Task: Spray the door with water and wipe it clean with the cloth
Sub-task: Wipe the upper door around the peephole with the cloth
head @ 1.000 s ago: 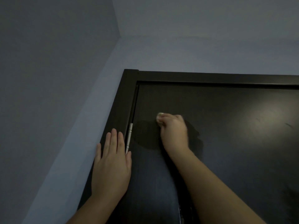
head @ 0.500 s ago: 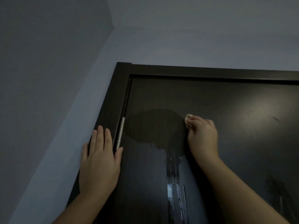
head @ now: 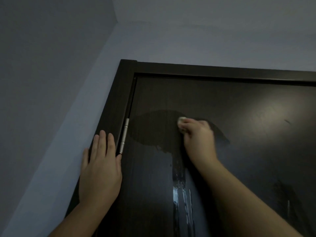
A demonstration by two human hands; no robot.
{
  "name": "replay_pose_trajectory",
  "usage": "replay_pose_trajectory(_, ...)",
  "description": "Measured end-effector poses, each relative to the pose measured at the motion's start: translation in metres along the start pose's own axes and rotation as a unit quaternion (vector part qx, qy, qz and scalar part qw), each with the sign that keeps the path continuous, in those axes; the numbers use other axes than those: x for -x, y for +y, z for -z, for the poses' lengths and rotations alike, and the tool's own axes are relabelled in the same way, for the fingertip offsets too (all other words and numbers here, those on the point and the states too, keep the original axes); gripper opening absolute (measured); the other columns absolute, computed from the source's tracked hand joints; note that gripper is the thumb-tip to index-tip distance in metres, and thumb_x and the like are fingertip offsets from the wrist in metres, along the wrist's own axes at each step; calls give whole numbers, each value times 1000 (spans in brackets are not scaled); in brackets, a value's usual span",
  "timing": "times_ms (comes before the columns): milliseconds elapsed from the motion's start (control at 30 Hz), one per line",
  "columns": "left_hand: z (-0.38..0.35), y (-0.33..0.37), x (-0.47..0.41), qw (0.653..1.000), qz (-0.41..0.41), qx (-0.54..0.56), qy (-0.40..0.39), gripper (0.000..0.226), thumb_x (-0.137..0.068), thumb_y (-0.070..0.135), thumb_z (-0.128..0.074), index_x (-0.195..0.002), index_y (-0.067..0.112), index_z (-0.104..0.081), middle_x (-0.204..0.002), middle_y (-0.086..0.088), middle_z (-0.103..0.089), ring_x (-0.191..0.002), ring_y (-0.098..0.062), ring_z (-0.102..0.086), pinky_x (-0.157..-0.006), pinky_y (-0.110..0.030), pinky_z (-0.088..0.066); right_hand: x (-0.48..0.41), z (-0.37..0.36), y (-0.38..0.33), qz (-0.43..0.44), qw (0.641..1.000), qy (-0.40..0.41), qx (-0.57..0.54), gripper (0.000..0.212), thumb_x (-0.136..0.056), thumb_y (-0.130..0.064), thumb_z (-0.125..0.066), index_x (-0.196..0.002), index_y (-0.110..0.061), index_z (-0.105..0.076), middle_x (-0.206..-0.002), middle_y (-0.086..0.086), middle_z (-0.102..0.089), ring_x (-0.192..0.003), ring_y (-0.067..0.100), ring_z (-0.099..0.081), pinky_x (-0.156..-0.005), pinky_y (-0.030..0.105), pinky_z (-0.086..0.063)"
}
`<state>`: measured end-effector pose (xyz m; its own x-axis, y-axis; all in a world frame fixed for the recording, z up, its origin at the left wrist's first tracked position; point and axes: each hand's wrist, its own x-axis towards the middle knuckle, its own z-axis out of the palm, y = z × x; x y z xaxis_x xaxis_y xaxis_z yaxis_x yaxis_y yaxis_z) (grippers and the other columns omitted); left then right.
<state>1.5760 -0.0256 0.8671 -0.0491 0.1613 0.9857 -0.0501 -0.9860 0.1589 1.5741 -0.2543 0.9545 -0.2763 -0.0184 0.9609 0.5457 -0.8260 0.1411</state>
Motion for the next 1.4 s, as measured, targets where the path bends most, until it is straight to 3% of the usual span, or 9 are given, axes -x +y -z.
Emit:
replay_pose_trajectory(133, 0, -3, 1, 1000, -13, 16, 3, 63, -94, 38, -17, -148, 6, -24, -156, -15, -21, -144, -27, -21, -115, -49, -23, 44, 17, 3, 144, 985, -78, -52, 29, -76, 3, -67, -96, -15, -76, -110, -9, -70, -87, 13, -55, -81, 15, -44)
replay_pose_trajectory(333, -2, -3, 4, 1000, -14, 26, 5, 61, -95, 36, -18, -148, 6, -24, -156, -14, -21, -145, -26, -20, -115, -49, -22, 33, 27, 27, -38, 999, 8, 10, 32, -75, 8, -67, -99, -12, -75, -110, -2, -71, -95, 15, -55, -86, 13, -37)
replay_pose_trajectory(533, -2, -9, 5, 998, -35, 43, 2, 62, -95, 36, -20, -149, 6, -20, -157, -13, -17, -145, -25, -17, -116, -47, -18, 91, 37, 13, 166, 980, -94, -52, 24, -80, -5, -63, -97, -17, -74, -114, -14, -67, -92, 10, -53, -85, 13, -44)
replay_pose_trajectory(600, -2, -10, 6, 998, -36, 46, 3, 61, -95, 35, -22, -149, 6, -18, -157, -12, -16, -145, -24, -16, -116, -46, -17, 88, 45, 27, 115, 992, -48, -35, 26, -78, -1, -66, -97, -16, -75, -112, -12, -68, -91, 13, -57, -82, 20, -48)
replay_pose_trajectory(700, -2, -10, 6, 999, -32, 42, -1, 59, -96, 32, -27, -149, 7, -17, -157, -11, -16, -146, -24, -16, -116, -45, -16, 60, 26, 17, -3, 1000, 17, -9, 33, -72, 8, -71, -97, -13, -76, -108, -6, -71, -90, 10, -53, -83, 14, -42)
replay_pose_trajectory(900, 0, -10, 6, 999, -32, 37, -13, 57, -99, 32, -25, -150, 8, -15, -158, -10, -12, -146, -23, -12, -117, -45, -16, 84, 5, -27, 165, 980, -87, -76, 27, -80, -5, -60, -99, -18, -74, -111, -11, -68, -89, 11, -53, -80, 17, -47)
replay_pose_trajectory(1100, -3, -13, 7, 999, -42, 10, 1, 61, -94, 34, -20, -148, 4, -24, -155, -14, -22, -143, -26, -24, -113, -45, -22, 38, -9, -23, 0, 999, 17, -38, 30, -74, 8, -70, -96, -12, -76, -107, -3, -72, -90, 16, -56, -84, 21, -49)
replay_pose_trajectory(1267, 3, -10, 7, 999, -30, 9, -7, 60, -94, 33, -24, -148, 8, -21, -157, -12, -19, -145, -24, -19, -115, -42, -18, 60, -20, -59, 171, 974, -113, -93, 28, -75, 2, -66, -94, -17, -75, -107, -9, -70, -90, 12, -55, -80, 20, -48)
replay_pose_trajectory(1400, 4, -8, 7, 999, -30, 22, -11, 57, -96, 30, -23, -149, 9, -18, -157, -12, -18, -145, -24, -18, -116, -43, -19, 45, -20, -44, 113, 989, -57, -78, 28, -73, 5, -67, -92, -14, -77, -102, -7, -72, -89, 11, -55, -83, 15, -45)
